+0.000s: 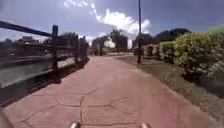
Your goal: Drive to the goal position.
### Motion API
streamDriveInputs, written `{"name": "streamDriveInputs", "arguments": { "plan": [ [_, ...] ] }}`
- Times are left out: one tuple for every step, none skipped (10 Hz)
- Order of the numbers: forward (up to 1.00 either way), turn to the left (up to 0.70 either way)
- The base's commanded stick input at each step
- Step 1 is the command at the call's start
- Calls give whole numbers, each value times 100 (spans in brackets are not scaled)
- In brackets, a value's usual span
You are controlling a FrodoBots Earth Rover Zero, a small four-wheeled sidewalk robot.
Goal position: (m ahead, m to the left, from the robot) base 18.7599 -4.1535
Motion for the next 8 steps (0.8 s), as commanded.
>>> {"name": "streamDriveInputs", "arguments": {
  "plan": [
    [85, 0],
    [85, 0],
    [85, 0],
    [85, 0],
    [85, 0],
    [85, 0],
    [85, 0],
    [85, 0]
  ]
}}
